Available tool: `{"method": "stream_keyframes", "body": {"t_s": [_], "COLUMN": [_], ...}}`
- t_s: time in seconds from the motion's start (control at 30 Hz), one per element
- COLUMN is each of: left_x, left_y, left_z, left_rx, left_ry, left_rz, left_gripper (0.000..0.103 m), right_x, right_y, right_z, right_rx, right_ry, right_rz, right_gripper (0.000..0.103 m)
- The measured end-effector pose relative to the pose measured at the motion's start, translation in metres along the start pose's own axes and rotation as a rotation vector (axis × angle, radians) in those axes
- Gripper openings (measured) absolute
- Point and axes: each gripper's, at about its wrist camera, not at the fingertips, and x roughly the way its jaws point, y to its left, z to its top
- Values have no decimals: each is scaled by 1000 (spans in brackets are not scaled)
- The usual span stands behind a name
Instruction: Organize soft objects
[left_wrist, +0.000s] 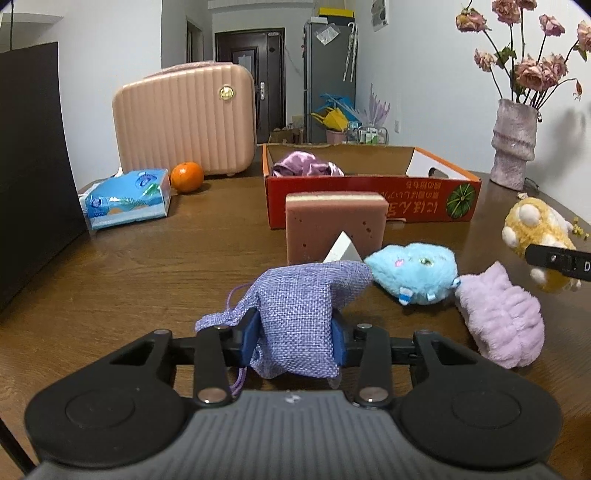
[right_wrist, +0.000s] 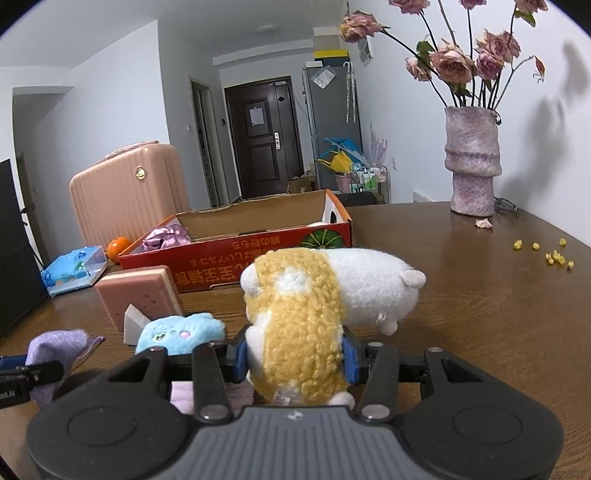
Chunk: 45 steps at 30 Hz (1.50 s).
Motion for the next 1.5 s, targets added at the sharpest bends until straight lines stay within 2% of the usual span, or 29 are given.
{"method": "stream_keyframes", "body": {"t_s": [0.77,1.5], "left_x": [-20,-8], "left_y": [-12,-29], "left_z": [33,79], "left_rx": [42,52], "left_ry": [-131,-226], "left_rz": [-29,-70], "left_gripper": [39,39], "right_x": [-5,11], "right_y": [12,24], "right_z": [21,58], "right_rx": [-68,-87], "right_ry": [-58,-132], "right_rz": [21,40], "right_gripper": [46,46]}}
